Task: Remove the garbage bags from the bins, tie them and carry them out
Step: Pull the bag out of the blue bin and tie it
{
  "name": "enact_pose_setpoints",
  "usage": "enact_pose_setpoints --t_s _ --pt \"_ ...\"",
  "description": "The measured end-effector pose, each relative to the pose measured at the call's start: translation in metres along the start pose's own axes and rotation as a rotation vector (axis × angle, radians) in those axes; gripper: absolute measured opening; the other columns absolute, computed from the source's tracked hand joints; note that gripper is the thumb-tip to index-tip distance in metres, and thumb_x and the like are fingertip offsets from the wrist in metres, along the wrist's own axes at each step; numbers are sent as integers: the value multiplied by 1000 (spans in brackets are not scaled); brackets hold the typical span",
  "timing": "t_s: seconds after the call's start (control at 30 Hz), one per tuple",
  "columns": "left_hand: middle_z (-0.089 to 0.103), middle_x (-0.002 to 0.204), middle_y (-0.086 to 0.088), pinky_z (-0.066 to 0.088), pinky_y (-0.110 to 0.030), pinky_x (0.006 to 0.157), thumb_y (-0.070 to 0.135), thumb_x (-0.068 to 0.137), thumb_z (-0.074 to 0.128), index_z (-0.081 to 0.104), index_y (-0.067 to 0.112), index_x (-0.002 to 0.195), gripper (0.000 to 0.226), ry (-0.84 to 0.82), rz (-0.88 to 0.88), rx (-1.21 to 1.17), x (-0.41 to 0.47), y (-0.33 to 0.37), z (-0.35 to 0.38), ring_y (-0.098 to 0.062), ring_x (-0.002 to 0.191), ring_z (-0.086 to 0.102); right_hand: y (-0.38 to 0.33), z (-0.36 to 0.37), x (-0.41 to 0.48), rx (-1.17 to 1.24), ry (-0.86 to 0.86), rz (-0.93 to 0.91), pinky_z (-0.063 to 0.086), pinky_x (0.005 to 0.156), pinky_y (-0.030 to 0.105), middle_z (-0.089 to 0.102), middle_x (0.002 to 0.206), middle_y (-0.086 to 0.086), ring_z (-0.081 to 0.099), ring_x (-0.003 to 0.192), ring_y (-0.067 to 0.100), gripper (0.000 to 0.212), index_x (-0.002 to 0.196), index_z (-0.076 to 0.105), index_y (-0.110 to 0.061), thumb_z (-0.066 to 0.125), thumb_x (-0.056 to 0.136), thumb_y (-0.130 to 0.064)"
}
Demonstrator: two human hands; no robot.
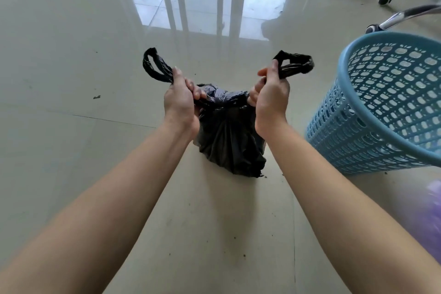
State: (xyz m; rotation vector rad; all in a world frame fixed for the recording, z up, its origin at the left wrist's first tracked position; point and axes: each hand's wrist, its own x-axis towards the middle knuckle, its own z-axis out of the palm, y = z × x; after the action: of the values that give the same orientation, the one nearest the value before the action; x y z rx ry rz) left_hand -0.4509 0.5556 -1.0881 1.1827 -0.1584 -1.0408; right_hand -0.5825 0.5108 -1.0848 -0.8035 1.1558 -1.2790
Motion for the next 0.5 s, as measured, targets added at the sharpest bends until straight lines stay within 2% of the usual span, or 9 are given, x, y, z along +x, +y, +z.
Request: enact_pose_setpoints --t_s 0.1,0.17,0.27,0.33,0.4,0.47,0.5 --pt "33 40 10 31 -23 45 43 107 38 31 21 60 52 -10 78 364 7 -28 -5 -10 37 33 34 -12 9 -517 -162 -274 31 54 30 40 49 -10 40 48 12 44 66 45 -18 39 104 -38" --pt "36 43 8 32 -23 43 42 106 43 35 19 63 50 30 28 522 15 -49 -16 -7 31 35 53 -24 11 -784 -214 -348 27 55 33 37 51 -5 35 49 14 46 64 39 -13 34 104 -36" --pt "37 57 -1 35 -26 48 38 105 44 40 15 68 44 145 -109 485 28 -67 -35 -7 28 35 73 -35 14 -770 -40 -235 28 58 34 41 52 -1 39 50 17 51 61 41 -8 33 103 -36" --pt "40 53 -1 38 -31 56 38 104 42 41 14 65 46 180 -94 512 35 -74 -42 -7 28 38 79 -36 12 -832 -66 -263 34 58 28 48 55 1 42 49 10 51 67 49 -6 36 104 -39" --pt "42 42 6 41 -32 60 38 105 41 41 15 61 49 158 -52 541 38 -76 -43 -8 30 40 83 -39 8 -986 -188 -434 38 54 15 55 57 4 47 47 6 39 83 56 -4 49 103 -36" --pt "42 38 10 45 -31 59 39 105 39 41 17 59 52 121 1 599 38 -79 -40 -8 33 44 92 -45 8 -1134 -275 -658 49 55 27 62 58 9 58 49 21 30 97 58 -3 59 97 -33" --pt "44 41 8 46 -31 60 40 106 38 41 17 58 53 100 23 637 37 -81 -38 -8 34 46 98 -48 10 -1219 -314 -705 51 55 34 65 62 12 64 55 31 31 101 58 -4 57 95 -34"
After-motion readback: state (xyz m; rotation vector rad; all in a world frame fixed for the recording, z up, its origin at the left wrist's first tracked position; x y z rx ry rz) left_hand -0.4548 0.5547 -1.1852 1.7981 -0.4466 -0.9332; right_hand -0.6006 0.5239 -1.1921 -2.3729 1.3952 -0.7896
